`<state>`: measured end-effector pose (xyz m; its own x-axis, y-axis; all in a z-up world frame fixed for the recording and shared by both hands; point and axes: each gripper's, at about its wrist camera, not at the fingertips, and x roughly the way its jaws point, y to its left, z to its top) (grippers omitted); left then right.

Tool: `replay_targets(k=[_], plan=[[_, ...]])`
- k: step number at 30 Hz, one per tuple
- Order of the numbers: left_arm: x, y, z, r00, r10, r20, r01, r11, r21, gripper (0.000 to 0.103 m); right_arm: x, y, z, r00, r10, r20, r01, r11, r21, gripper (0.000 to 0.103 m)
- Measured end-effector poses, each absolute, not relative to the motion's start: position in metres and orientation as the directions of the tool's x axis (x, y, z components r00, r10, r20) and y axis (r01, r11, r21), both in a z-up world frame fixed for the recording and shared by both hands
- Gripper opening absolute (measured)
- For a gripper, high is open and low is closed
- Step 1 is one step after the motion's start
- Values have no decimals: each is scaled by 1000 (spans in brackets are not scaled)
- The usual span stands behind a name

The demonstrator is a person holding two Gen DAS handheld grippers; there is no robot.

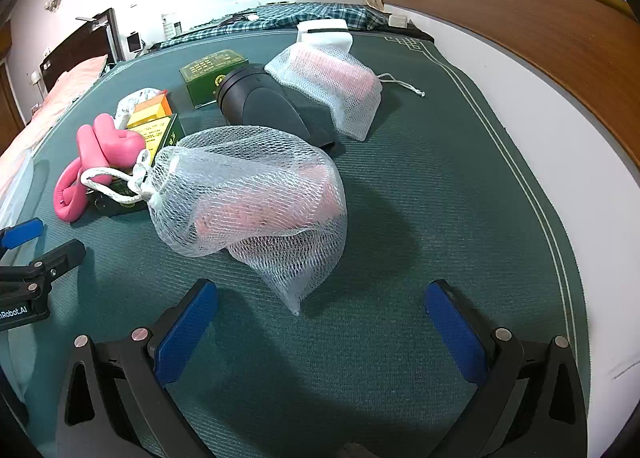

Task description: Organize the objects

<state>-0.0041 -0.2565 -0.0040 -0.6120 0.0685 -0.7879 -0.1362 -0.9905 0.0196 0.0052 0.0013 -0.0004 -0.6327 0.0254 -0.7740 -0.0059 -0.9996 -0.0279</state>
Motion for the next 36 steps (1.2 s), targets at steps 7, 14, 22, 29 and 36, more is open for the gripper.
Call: replay_targets(k=[7,14,22,29,36], plan=[[-4,-257,-4,-612,68,-788,-136,-990,20,103,6,2,0,-632,26,-774,-6,-1000,-29,103],[-4,-257,-3,-613,68,-787,-136,-991,20,103,5,1,0,-632,27,-774,-6,-1000,-30,103],[-5,-257,-2,-613,69,-787,-136,-991,19,103,7,1,0,-631,33,-775,-5,-999,-38,103],[-6,-256,-3,-613,67,-787,-136,-991,21,103,7,1,0,-629,37,-776,-5,-999,-43,103],[-4,-257,-2,-612,67,-788,-134,-991,19,103,7,0,0,-630,37,-776,-5,-999,-44,103]])
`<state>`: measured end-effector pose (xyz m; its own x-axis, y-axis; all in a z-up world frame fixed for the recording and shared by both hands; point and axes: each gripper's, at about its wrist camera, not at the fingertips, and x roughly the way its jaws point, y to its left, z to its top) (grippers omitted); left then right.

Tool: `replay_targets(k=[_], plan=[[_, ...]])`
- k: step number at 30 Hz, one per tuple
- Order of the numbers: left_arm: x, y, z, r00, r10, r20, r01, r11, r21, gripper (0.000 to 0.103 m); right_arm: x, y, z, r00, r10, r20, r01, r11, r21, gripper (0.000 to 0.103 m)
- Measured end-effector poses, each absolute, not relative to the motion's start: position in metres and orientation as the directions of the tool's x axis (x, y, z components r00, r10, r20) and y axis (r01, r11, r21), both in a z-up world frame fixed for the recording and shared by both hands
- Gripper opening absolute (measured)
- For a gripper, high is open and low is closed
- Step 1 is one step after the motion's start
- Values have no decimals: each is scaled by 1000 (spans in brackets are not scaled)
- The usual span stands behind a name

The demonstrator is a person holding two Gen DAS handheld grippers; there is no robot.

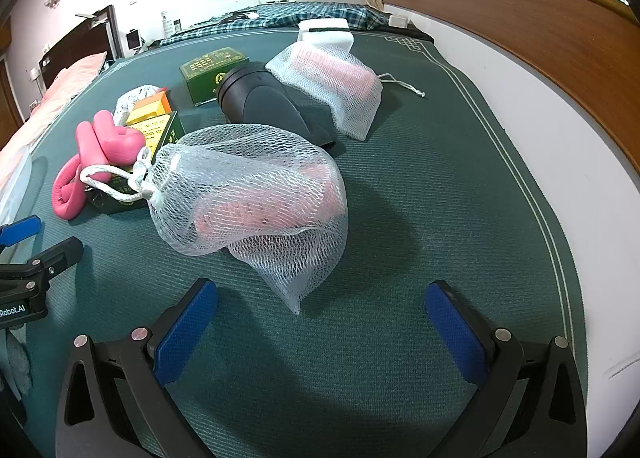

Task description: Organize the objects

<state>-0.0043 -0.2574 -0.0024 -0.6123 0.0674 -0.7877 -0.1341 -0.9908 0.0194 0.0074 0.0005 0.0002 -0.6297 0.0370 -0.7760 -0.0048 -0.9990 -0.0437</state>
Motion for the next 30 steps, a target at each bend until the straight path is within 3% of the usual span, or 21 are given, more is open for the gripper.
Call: replay_targets(k=[30], plan=[[-11,-254,-3,-598,72,-798,-140,-990,16,103,7,0,0,-629,36,-776,-5,-999,-43,103]])
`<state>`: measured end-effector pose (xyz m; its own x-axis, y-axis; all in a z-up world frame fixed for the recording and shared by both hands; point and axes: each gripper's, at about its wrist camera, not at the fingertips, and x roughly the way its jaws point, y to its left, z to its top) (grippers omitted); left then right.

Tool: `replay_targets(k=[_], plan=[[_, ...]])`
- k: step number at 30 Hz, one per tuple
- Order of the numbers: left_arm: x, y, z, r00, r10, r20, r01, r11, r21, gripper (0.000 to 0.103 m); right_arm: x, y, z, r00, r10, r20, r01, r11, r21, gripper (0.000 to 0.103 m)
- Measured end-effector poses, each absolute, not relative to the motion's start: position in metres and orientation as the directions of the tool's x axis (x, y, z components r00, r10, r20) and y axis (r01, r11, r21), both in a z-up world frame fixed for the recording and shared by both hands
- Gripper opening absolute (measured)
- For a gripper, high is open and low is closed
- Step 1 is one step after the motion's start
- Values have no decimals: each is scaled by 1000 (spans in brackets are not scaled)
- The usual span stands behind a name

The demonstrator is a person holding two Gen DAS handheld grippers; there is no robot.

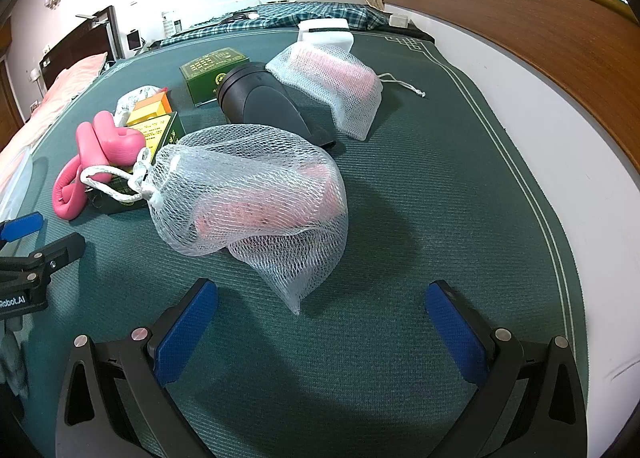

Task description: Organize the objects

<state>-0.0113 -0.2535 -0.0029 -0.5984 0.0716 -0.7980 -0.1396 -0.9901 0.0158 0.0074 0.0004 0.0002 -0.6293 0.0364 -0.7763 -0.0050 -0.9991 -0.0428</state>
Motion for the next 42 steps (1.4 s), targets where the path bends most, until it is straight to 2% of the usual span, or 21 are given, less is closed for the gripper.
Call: replay_targets(k=[6,9,18,20,28,36,42], plan=[[-22,-251,0,-593,84,-801,-144,-990,2,101,7,0,0,-630,31,-776,-2,-999,-38,103],[-28,-248,2,-598,87,-796,-153,-988,7,96,8,0,0,-631,24,-775,2,-999,-32,103],[-40,-236,8,-615,117,-780,-198,-980,9,67,8,5,3,-638,-36,-769,17,-999,32,103],[-40,-236,9,-619,123,-775,-203,-979,6,56,8,8,5,-636,-63,-769,24,-998,61,103],[-35,-239,12,-627,138,-767,-202,-979,-11,55,4,11,20,-628,-184,-756,51,-979,196,103],[-28,-247,17,-636,130,-760,-177,-984,-20,55,-11,-2,33,-655,-153,-740,64,-987,147,103],[-20,-250,22,-650,122,-750,-174,-985,-10,55,-27,-5,17,-625,-130,-770,67,-991,112,103]])
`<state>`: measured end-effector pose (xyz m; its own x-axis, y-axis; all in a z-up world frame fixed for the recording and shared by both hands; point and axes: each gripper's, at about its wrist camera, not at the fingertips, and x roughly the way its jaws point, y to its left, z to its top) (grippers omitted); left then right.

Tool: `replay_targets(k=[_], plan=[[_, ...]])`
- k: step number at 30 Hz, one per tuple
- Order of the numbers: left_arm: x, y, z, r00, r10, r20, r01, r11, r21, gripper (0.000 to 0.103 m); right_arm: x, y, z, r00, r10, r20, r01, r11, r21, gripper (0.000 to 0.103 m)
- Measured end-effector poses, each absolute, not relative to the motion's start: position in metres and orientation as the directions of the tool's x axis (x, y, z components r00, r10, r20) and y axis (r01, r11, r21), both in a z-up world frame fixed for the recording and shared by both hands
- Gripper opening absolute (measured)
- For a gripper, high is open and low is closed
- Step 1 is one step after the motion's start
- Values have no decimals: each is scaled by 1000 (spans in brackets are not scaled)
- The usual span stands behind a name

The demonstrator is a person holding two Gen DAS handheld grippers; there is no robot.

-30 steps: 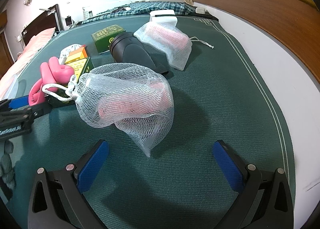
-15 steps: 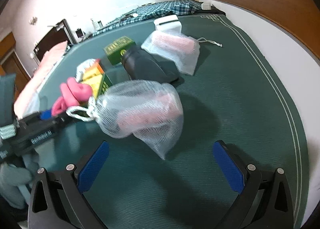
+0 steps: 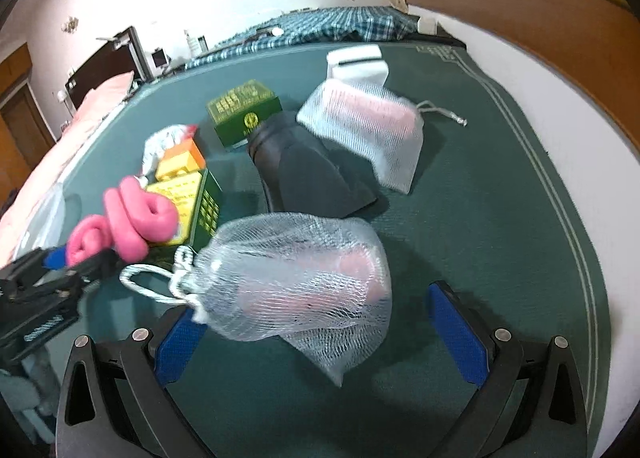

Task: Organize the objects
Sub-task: 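Grasp the pink foam roll with the left tool while the right tool grasps the mesh bag, then carry both items to the clear basin and release them inside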

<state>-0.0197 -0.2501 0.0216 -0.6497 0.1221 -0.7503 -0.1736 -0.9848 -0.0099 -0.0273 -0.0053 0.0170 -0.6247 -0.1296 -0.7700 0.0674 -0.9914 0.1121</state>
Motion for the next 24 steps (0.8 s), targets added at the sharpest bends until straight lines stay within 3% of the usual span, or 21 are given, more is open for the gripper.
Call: replay_targets(k=[4,8,9,24], plan=[[-18,-252,22,-648,122,-752,-172,-985,-11,55,-29,-3,12,-626,-129,-769,57,-991,119,102],[-15,-251,23,-651,123,-749,-174,-985,-10,55,-28,-4,14,-636,-140,-759,78,-990,117,77],[-14,-251,24,-652,123,-748,-175,-984,-9,55,-27,-4,15,-638,-140,-757,79,-990,116,75],[6,-264,42,-693,110,-712,-157,-988,1,55,2,-12,36,-669,-211,-713,104,-976,191,72]])
